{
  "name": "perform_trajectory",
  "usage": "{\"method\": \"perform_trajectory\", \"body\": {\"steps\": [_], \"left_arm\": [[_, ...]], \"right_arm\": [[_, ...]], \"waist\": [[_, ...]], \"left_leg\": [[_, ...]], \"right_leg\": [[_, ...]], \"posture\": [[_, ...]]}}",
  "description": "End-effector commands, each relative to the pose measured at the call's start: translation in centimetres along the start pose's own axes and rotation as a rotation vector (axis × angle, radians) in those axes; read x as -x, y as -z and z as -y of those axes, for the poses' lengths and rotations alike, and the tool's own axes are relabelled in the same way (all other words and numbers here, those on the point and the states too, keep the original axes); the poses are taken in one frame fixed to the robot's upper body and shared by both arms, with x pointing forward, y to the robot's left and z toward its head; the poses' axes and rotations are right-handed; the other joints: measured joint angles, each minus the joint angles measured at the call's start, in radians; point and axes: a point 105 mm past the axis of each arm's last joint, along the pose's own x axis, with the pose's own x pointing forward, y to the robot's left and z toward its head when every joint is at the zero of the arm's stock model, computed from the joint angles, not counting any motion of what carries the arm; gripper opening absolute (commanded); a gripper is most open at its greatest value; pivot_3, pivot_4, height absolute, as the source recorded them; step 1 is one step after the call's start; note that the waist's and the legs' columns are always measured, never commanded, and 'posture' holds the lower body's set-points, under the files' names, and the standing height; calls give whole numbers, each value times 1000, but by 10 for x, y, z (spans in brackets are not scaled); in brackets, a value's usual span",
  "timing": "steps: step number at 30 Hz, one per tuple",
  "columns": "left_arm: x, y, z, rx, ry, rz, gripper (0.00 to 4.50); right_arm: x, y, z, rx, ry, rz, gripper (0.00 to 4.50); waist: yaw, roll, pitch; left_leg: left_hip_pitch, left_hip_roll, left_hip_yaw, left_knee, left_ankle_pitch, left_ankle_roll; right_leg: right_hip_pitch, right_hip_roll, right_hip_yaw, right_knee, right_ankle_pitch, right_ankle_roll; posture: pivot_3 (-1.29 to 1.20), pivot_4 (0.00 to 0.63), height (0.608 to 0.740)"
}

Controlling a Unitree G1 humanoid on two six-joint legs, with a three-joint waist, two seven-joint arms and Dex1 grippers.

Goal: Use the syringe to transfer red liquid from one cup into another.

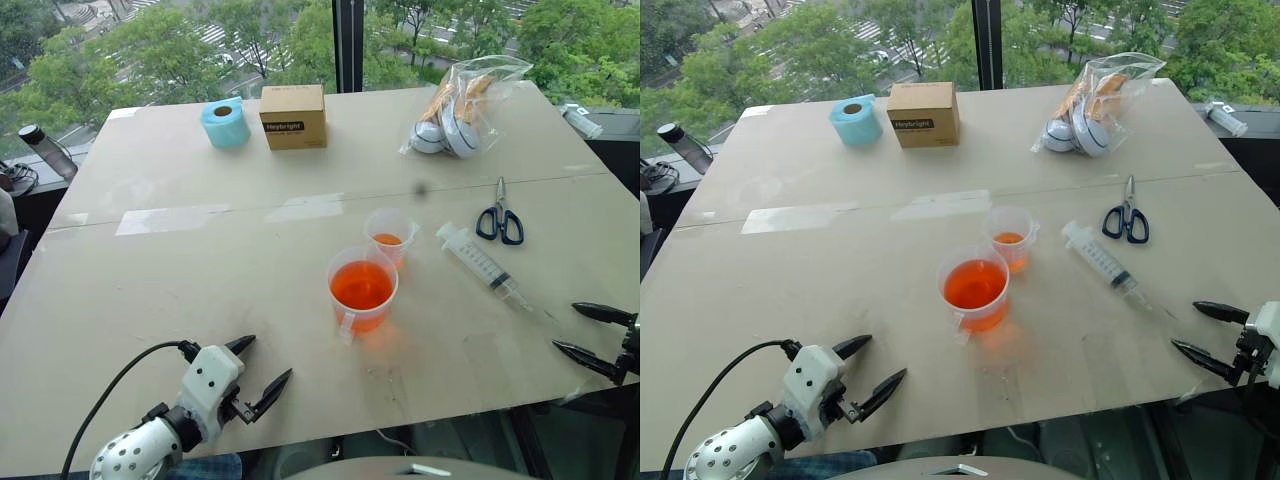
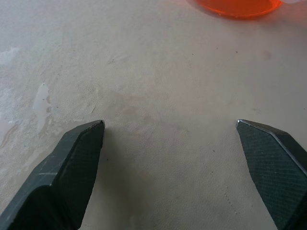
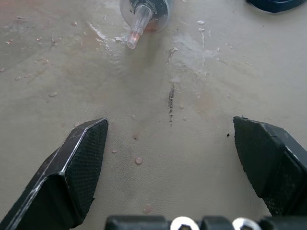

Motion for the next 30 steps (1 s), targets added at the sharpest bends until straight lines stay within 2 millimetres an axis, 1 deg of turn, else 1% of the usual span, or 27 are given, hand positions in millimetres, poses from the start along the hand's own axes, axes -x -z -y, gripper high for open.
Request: {"method": "perform_trajectory", "body": {"steps": [1,11,18,20,24,26,28,30], "left_arm": [[1,-6,0,-14,4,28,4500],[-1,-6,-3,-5,1,35,4500],[-3,-6,-3,-6,5,39,4500],[-4,-7,-4,-9,7,40,4500],[-3,-10,-7,-31,15,40,4500],[-1,-18,-7,-9,70,47,4500],[1,-38,-6,3,182,81,4500],[1,-60,-18,-42,243,101,4500]], "right_arm": [[4,-4,5,24,22,23,4435],[1,-3,8,29,17,34,4435],[1,-7,8,36,9,39,4435],[0,-11,7,43,1,49,4435],[-2,-27,6,59,-26,82,4435],[-7,-41,3,85,-58,80,4435],[-19,-57,3,96,-57,65,4435],[-32,-80,0,111,-64,56,4435]], "waist": [[0,0,0],[0,0,0],[0,0,0],[0,0,0],[0,0,0],[0,0,0],[0,0,0],[0,2,1]], "left_leg": [[0,0,0,0,0,0],[0,0,0,0,0,0],[0,0,0,0,0,0],[0,0,0,0,0,0],[0,0,0,0,0,0],[0,0,0,0,0,0],[0,0,-1,0,0,0],[0,0,-1,2,0,0]], "right_leg": [[0,0,0,0,0,0],[0,0,0,0,0,0],[0,0,0,0,0,0],[0,0,0,0,0,0],[0,0,0,0,0,0],[0,0,0,0,0,0],[0,0,0,1,0,0],[-1,0,-1,4,0,0]], "posture": [[0,150,740],[0,150,740],[0,150,740],[0,150,740],[0,150,740],[0,150,740],[0,150,740],[0,150,740]]}}
